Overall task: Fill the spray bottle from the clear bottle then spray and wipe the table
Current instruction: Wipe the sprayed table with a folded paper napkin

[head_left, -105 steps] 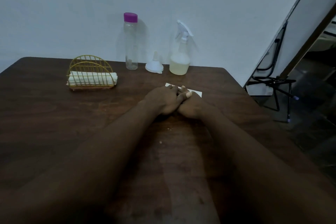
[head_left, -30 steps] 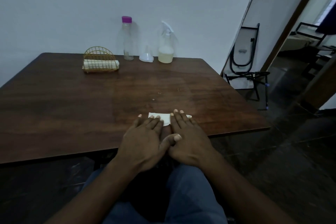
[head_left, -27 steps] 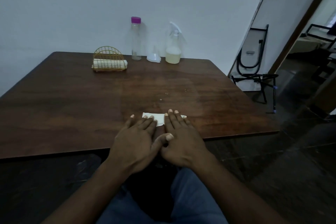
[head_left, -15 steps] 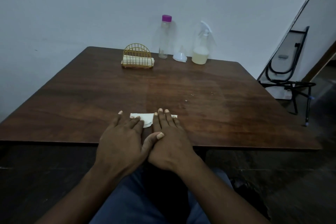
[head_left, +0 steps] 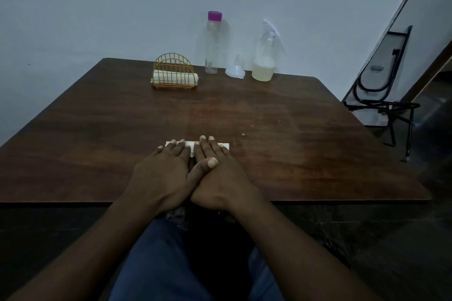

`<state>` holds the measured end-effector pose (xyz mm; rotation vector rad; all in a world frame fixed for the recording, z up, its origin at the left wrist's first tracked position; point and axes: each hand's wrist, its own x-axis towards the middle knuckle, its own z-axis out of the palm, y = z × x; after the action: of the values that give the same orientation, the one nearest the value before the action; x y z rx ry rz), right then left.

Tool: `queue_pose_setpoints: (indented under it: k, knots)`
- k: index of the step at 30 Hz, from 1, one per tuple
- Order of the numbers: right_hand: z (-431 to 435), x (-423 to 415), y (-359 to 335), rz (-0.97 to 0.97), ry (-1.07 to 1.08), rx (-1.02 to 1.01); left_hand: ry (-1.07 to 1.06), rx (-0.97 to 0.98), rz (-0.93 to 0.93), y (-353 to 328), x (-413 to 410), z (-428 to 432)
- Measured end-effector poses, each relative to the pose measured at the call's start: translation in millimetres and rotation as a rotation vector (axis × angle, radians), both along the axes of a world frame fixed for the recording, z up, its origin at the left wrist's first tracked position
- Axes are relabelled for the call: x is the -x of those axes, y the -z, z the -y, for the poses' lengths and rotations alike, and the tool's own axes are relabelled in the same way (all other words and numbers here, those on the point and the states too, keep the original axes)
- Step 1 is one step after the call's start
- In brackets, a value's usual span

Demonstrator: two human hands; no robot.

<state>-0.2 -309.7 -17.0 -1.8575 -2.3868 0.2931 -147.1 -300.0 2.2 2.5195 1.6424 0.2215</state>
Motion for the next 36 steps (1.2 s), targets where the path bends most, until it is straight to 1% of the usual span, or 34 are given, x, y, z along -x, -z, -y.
queue_pose_setpoints:
  k: [3, 6, 22, 29, 31, 34, 36]
  knots:
    - [-25, 2, -3, 0.032, 0.005, 0.045, -0.018, 0.077, 0.021, -1, 1, -23]
    - [-50, 4, -5, 0.062, 0.003, 0.079, -0.033, 0.111, 0.021, -1, 3, -49]
    - [-198, -1, -13, 0.068, 0.066, 0.1, -0.071, 0.156, -0.005, -1, -7, -205]
    - [-228, -11, -10, 0.066, 0.061, 0.075, -0.072, 0.16, -0.005, 3, -17, -234]
    - [-231, -13, -9, 0.076, 0.049, 0.067, -0.069, 0.136, -0.033, 1, -19, -234]
    - [-231, -12, -10, 0.098, 0.022, 0.053, -0.037, -0.037, -0.099, -4, -16, -230]
    - [-228, -11, -6, 0.095, 0.015, 0.011, -0.001, -0.086, -0.131, -4, -15, -228]
